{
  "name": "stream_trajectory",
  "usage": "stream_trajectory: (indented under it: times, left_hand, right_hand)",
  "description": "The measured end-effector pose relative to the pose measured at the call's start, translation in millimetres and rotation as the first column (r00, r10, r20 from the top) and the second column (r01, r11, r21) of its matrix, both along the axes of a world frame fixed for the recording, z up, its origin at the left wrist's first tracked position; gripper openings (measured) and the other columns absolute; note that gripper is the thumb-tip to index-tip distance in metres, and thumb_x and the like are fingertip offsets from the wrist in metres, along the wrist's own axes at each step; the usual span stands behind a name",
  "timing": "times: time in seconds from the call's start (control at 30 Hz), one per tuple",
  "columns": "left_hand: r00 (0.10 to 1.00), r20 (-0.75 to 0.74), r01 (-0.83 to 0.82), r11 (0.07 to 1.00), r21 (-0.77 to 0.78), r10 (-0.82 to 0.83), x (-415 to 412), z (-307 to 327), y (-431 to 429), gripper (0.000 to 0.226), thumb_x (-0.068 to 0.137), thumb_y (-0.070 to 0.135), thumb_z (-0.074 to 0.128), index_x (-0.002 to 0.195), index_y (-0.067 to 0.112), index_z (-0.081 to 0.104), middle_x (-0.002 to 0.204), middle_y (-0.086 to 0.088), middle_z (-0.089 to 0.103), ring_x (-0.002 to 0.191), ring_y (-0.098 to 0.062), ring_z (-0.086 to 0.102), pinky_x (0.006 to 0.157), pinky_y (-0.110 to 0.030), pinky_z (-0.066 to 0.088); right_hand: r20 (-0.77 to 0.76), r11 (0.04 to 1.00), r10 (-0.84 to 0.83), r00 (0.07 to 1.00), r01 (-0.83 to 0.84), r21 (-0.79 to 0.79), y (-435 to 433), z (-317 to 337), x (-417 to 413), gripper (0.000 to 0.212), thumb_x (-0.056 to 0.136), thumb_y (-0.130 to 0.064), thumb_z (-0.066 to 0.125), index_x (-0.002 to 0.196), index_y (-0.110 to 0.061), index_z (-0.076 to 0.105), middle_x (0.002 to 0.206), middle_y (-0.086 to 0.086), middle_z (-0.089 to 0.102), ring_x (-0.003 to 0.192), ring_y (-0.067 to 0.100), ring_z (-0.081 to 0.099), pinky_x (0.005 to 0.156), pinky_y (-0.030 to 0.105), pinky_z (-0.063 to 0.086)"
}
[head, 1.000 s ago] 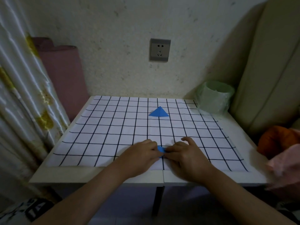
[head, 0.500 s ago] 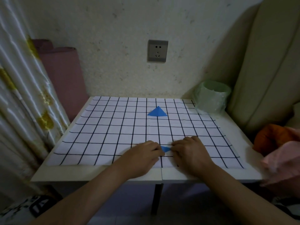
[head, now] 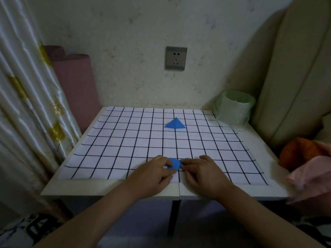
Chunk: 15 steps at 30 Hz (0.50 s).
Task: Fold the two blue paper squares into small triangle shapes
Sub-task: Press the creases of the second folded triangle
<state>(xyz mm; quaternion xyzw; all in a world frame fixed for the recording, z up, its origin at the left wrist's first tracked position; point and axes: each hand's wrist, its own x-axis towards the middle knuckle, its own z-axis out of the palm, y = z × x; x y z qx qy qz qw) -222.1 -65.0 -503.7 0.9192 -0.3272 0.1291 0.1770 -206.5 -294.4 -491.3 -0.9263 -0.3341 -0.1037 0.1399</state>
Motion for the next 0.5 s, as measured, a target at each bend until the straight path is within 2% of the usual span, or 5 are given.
stream_trajectory:
  times: [0.07,0.23,0.33,0.5]
  left_hand:
    - [1.0,0.013,0.005,1.0,-0.015,-0.004,-3.6,0.1,3.7,0.033,0.098,0.036,0.046,0.118,0.025,0.07,0.117,0.006,0.056,0.108,-0.005,0.049,0.084,-0.028,0.052]
    - [1.0,0.017,0.014,0.998,-0.06,-0.013,-13.8,3.3,10.2,0.029,0.095,0.029,0.051,0.107,0.018,0.075,0.104,0.005,0.063,0.098,-0.008,0.057,0.074,-0.028,0.053]
    - [1.0,0.009,0.016,0.999,-0.046,-0.015,-17.6,3.1,12.8,0.028,0.093,0.026,0.052,0.104,0.016,0.076,0.107,0.003,0.069,0.1,-0.01,0.06,0.078,-0.028,0.055]
    - [0.999,-0.027,-0.037,0.999,-0.03,0.037,-18.1,2.7,13.3,0.033,0.089,0.029,0.052,0.106,0.016,0.077,0.115,0.002,0.072,0.106,-0.009,0.065,0.093,-0.025,0.053]
  right_hand:
    - [0.01,1.0,-0.007,1.0,0.007,-0.002,1.0,-0.5,1.6,0.044,0.092,-0.037,0.036,0.108,-0.024,0.075,0.123,-0.004,0.068,0.095,0.014,0.066,0.093,0.038,0.043]
    - [0.031,1.0,-0.007,0.999,0.007,-0.021,2.1,-4.7,3.6,0.03,0.094,-0.03,0.05,0.112,-0.024,0.074,0.125,-0.004,0.067,0.102,0.009,0.064,0.09,0.035,0.045]
    - [0.035,1.0,0.002,0.999,-0.001,-0.019,3.5,-3.0,2.7,0.029,0.095,-0.029,0.049,0.107,-0.022,0.075,0.121,-0.005,0.069,0.097,0.009,0.065,0.086,0.035,0.047]
    - [0.005,1.0,-0.011,1.0,0.011,0.02,5.9,-1.4,4.3,0.027,0.096,-0.029,0.051,0.1,-0.02,0.076,0.116,-0.004,0.07,0.094,0.01,0.065,0.088,0.036,0.05]
